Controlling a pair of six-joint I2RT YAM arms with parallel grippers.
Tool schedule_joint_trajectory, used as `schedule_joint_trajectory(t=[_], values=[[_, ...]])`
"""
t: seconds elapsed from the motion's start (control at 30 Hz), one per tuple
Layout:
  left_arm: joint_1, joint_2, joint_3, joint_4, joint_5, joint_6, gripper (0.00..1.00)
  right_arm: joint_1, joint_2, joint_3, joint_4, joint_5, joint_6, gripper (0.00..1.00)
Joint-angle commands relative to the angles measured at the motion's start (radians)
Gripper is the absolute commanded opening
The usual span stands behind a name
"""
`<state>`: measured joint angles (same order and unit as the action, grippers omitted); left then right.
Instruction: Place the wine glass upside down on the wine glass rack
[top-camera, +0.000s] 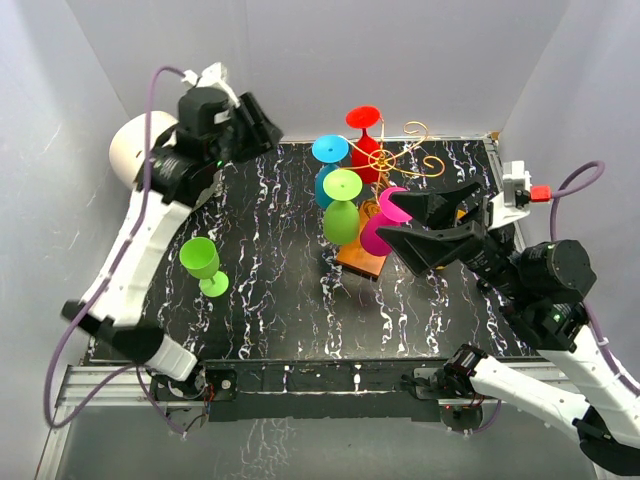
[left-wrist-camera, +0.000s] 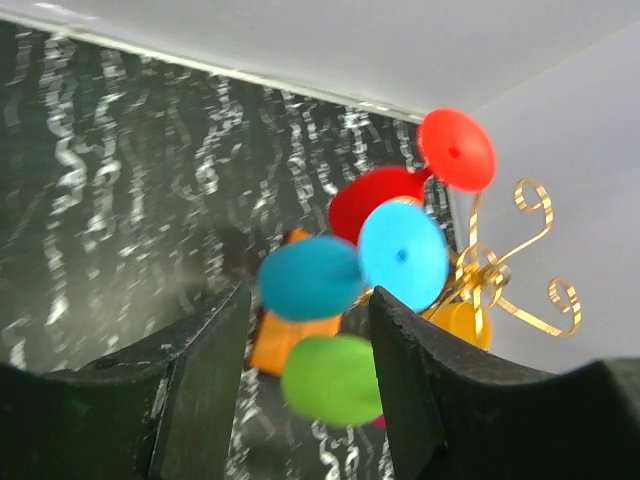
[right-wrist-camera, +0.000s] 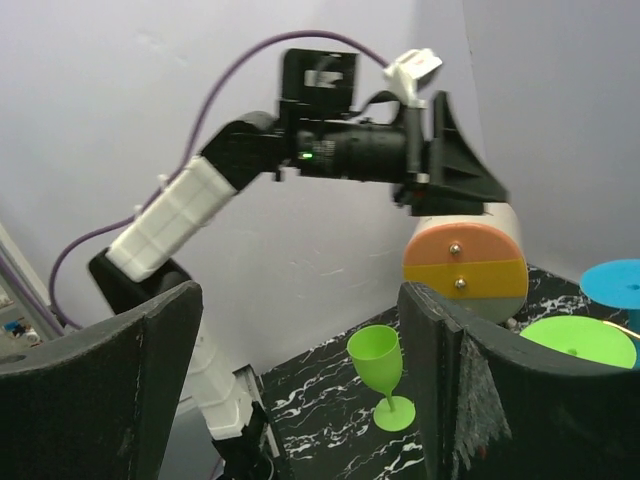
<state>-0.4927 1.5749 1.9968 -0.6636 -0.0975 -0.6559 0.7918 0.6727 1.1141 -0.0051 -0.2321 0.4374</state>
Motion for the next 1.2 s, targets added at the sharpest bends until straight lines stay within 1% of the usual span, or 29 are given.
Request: schedule_joint_trajectory(t=[0.0,0.07,0.13,0.23,0.3,0.4,0.47,0.57,0.63,0.67,0.73,0.77,0.83,0.9,1.03,1.13,1.17], values=[[0.006,-0.187,-0.18,-0.117,-0.155,0.077,0.51,0.004,0.032,0.002,-0.007,0.057,0.035,0.77],[0.006,-0.273,-0.283,-0.14,-0.179,0.086,0.52,0.004,0.043,-0.007,-0.006,0.071,0.045,0.77],[0.006,-0.362,-0.401,-0.162,-0.209,0.095,0.55,0.004,0.053,-0.01,-0.014,0.092,0.056,0.76],[0.006,-0.48,-0.559,-0.201,-0.266,0.088,0.71,0.004,0.07,-0.007,-0.035,0.123,0.077,0.76],[0.006,-0.537,-0.626,-0.222,-0.287,0.079,0.8,0.004,0.085,-0.006,-0.032,0.139,0.106,0.76],[0.006,-0.595,-0.696,-0.234,-0.286,0.08,0.98,0.004,0.105,-0.007,-0.016,0.137,0.141,0.76],[0.006,-0.615,-0.728,-0.239,-0.29,0.083,0.99,0.004,0.118,-0.005,-0.015,0.14,0.156,0.76],[0.006,-0.617,-0.758,-0.253,-0.311,0.077,0.99,0.004,0.129,-0.009,-0.007,0.127,0.156,0.77],[0.007,-0.6,-0.761,-0.283,-0.358,0.034,0.98,0.004,0.127,-0.018,0.003,0.119,0.153,0.78],[0.007,-0.576,-0.752,-0.31,-0.374,0.014,0.92,0.004,0.124,-0.024,0.009,0.121,0.152,0.78],[0.007,-0.523,-0.722,-0.356,-0.386,0.006,0.84,0.004,0.119,-0.034,0.02,0.129,0.152,0.78],[0.008,-0.495,-0.708,-0.393,-0.403,-0.005,0.78,0.004,0.117,-0.037,0.023,0.133,0.149,0.78],[0.01,-0.46,-0.707,-0.398,-0.39,-0.003,0.71,0.004,0.12,-0.037,0.024,0.138,0.145,0.79],[0.012,-0.445,-0.716,-0.391,-0.358,-0.006,0.68,0.004,0.125,-0.032,0.02,0.136,0.14,0.79],[0.035,-0.42,-0.738,-0.417,-0.38,-0.031,0.66,0.004,0.131,-0.035,0.022,0.134,0.139,0.79],[0.07,-0.41,-0.767,-0.384,-0.34,-0.011,0.57,0.004,0.136,-0.036,0.028,0.127,0.139,0.79],[0.084,-0.407,-0.779,-0.367,-0.324,-0.001,0.52,0.004,0.14,-0.032,0.03,0.115,0.141,0.79]])
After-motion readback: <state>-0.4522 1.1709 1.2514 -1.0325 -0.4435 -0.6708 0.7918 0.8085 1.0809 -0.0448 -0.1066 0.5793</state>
